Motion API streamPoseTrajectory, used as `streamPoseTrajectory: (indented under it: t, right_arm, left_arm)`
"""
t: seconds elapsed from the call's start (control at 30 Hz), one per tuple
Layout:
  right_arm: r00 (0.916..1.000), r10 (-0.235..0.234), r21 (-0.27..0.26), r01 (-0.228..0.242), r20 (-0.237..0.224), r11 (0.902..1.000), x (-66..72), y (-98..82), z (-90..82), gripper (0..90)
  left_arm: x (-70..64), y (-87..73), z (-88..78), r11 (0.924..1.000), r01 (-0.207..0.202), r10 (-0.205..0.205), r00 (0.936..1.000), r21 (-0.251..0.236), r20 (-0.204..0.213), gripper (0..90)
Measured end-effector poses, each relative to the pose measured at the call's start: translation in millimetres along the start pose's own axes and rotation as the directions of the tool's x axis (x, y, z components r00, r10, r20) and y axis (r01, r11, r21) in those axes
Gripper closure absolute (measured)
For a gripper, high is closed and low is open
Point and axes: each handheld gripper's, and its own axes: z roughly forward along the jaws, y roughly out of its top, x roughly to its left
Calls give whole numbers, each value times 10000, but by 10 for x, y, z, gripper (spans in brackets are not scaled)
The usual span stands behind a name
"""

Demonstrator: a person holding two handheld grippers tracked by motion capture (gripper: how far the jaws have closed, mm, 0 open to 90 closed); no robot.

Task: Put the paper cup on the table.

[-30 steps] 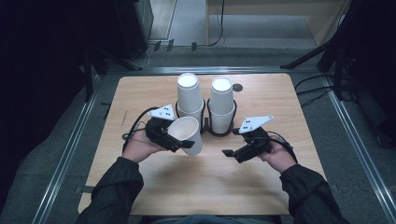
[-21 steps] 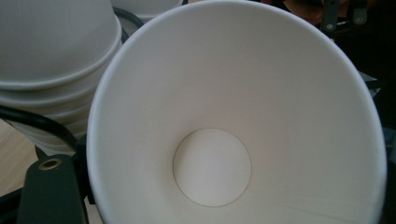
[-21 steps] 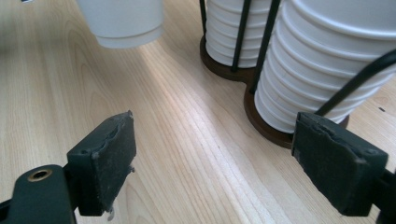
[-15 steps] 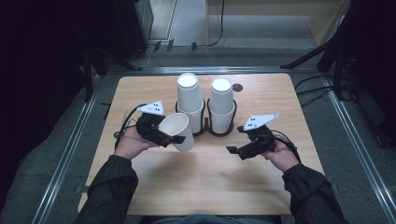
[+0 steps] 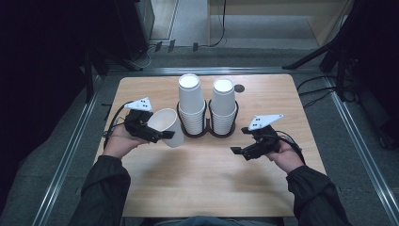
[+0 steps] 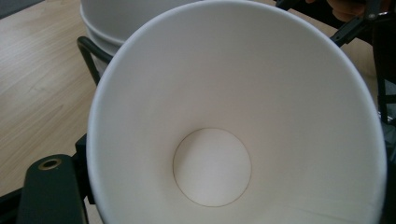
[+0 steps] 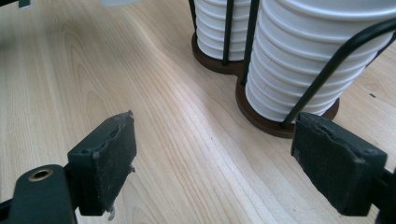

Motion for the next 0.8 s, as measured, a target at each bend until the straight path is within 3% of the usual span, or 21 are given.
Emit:
streamPoseTrajectory:
  t: [0.53,0.8]
  right_arm:
    - [9997,222,185,-224,131,9996,-30,-72,-34,149]
    - [9986,472,226,-477,233,9986,-70,-114,-51,149]
  left_arm:
    - [274,-117,-146,9985,544,-541,9953,10,-803,155]
    - [399,-164,-189,9957,920,-926,9910,-102,-971,153]
